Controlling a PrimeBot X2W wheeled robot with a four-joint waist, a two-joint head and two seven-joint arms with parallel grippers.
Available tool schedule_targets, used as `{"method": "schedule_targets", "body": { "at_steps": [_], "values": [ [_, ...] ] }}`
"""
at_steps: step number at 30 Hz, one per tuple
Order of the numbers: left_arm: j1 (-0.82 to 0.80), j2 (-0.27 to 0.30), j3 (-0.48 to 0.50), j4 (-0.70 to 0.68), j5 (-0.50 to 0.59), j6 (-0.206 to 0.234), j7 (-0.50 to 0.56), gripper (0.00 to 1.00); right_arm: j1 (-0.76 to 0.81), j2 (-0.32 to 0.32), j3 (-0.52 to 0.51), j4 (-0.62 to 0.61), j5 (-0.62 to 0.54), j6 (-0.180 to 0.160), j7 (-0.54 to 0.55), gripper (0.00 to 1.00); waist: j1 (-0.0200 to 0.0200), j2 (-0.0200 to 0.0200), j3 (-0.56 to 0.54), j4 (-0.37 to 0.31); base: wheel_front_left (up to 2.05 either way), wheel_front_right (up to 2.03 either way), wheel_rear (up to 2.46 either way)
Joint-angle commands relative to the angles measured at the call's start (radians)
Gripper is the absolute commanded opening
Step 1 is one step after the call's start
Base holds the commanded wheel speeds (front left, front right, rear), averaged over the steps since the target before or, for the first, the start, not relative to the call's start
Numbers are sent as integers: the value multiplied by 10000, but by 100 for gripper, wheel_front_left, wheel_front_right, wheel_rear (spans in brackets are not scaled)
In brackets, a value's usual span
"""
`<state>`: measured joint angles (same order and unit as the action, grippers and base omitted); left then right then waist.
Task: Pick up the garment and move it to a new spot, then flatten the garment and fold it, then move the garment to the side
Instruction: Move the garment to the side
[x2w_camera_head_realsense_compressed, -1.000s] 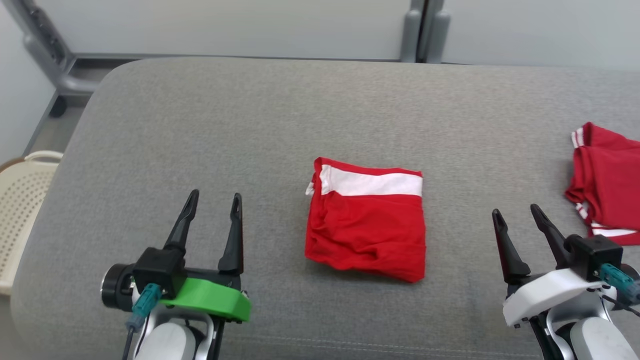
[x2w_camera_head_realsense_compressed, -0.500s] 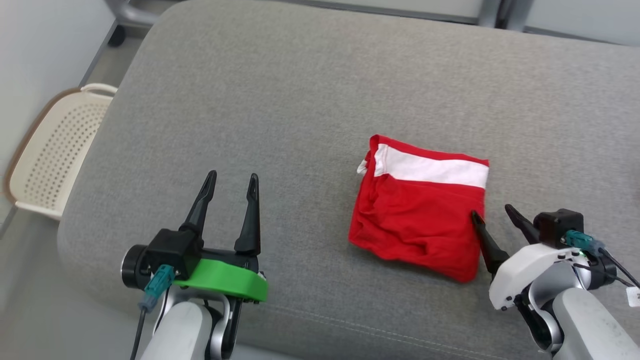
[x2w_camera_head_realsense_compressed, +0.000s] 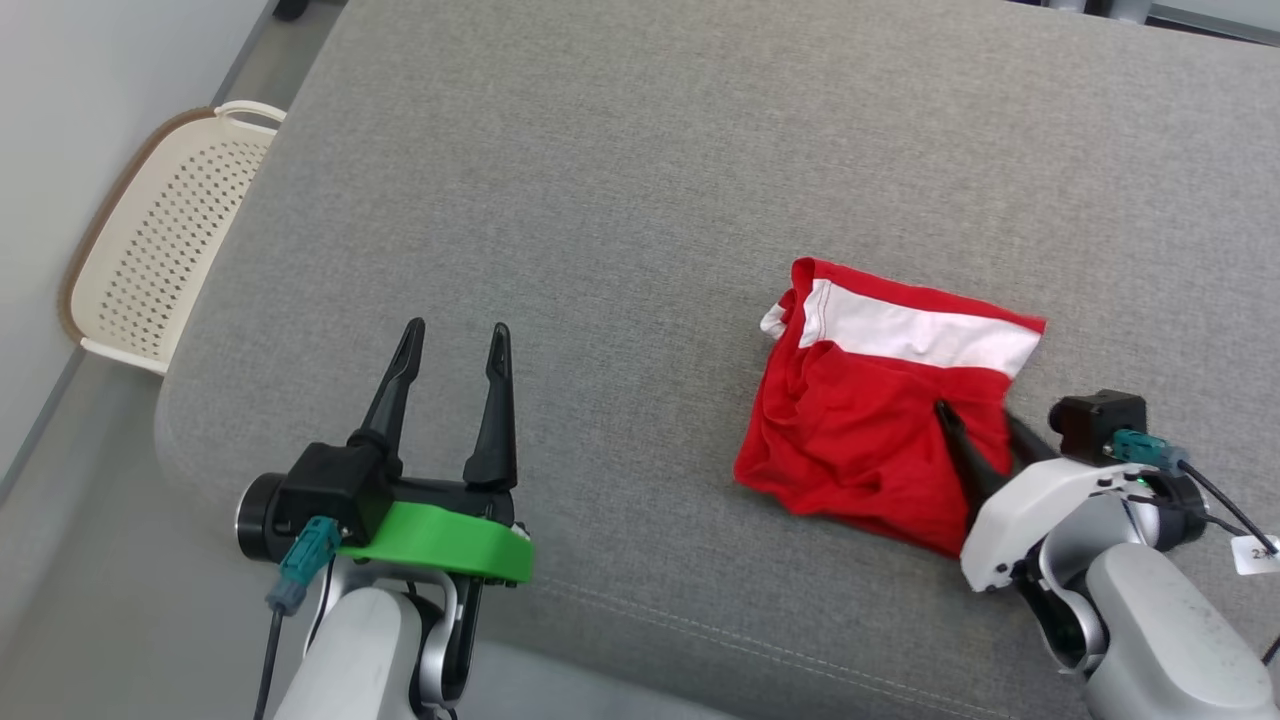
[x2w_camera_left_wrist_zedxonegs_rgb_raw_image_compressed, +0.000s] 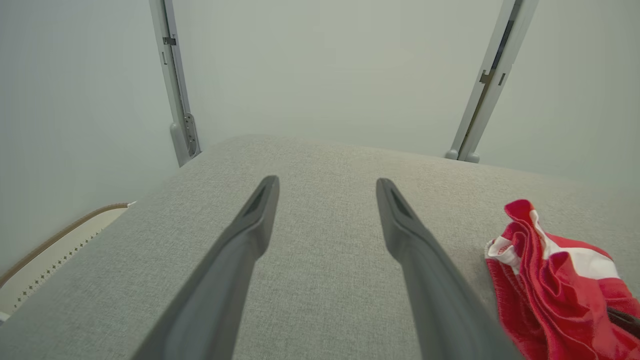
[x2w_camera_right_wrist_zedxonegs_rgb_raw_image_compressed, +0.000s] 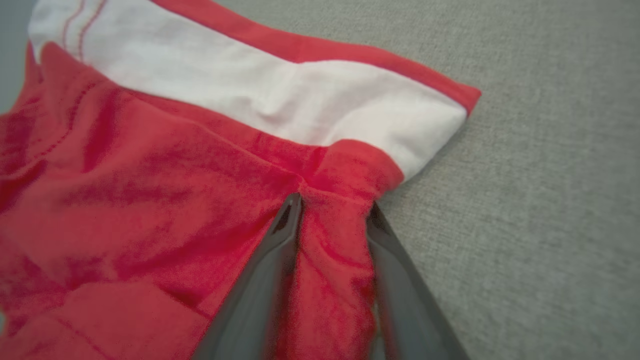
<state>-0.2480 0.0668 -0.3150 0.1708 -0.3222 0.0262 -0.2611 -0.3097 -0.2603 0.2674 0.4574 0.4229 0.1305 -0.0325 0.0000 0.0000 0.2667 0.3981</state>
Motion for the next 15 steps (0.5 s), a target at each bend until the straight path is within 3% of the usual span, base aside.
{"method": "schedule_targets", "body": {
  "at_steps": [1, 8, 15],
  "values": [
    [-21, -60, 81, -17, 88, -74, -43, 100, 96, 102, 199, 159, 52, -6, -4, 0, 0, 0, -20, -195, 0, 0, 0],
    [-125, -57, 199, -83, 326, -236, -35, 100, 195, 158, 371, -178, -116, -8, -350, 0, 0, 0, 11, -1162, 0, 0, 0],
    [-305, 147, 365, -161, 575, -347, -34, 100, 551, 369, 6, -680, -462, -8, -717, 0, 0, 0, 124, -2902, 0, 0, 0]
  ]
}}
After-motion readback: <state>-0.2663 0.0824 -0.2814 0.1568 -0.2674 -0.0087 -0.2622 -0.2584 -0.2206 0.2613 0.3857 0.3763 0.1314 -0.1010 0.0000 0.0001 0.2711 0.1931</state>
